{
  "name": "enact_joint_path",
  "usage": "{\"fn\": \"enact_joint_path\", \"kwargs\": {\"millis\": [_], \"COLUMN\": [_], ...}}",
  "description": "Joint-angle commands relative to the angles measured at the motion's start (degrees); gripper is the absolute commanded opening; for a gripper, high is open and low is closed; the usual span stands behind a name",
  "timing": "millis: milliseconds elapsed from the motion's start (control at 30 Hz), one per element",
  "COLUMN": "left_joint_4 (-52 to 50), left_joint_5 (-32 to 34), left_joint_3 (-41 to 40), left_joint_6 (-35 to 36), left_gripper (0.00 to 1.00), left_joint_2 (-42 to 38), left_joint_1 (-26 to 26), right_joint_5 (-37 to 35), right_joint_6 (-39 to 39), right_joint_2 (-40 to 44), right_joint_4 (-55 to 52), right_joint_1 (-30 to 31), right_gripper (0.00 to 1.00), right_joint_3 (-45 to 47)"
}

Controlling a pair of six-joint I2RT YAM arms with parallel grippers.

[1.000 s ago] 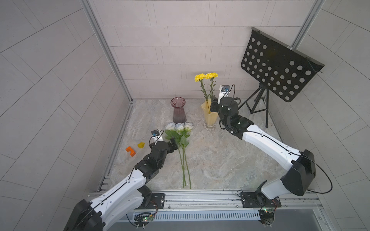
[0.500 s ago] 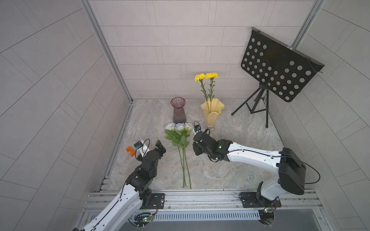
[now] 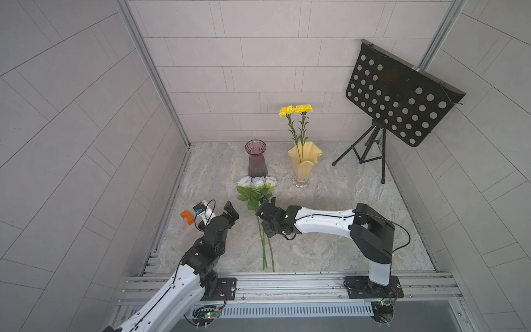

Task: Arrange the flowers in different vases according to their colors
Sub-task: Pick up the flower at the center of the board.

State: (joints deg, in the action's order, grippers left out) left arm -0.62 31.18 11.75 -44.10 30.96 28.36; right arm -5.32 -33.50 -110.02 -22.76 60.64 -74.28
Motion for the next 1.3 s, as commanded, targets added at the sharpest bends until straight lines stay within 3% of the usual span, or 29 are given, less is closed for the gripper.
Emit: {"fn": "enact_joint_path", "kwargs": {"millis": [0, 800, 1267], "left_joint_4": [1.2, 1.8, 3.2], "left_joint_5": [-0.4, -1.5, -4.1], "left_joint_3": [-0.1, -0.1, 0.1], "left_joint_6": [0.7, 1.0, 2.2], "left_gripper": [1.0, 1.0, 1.0], "left_joint_2": [0.0, -0.3, 1.1], "left_joint_1": [-0.3, -0.3, -0.3], "right_joint_5": [-0.9, -4.0, -5.8], "right_joint_6": [-0.1, -0.1, -0.6], "right_joint_2": [-1.7, -10.2, -5.5], "right_joint_4": [-2.1, -4.0, -6.4], "right_joint_1": [0.3, -1.6, -2.3], "right_gripper": [0.35, 0.34, 0.0], "right_joint_3": [-1.8, -7.0, -5.7]}}
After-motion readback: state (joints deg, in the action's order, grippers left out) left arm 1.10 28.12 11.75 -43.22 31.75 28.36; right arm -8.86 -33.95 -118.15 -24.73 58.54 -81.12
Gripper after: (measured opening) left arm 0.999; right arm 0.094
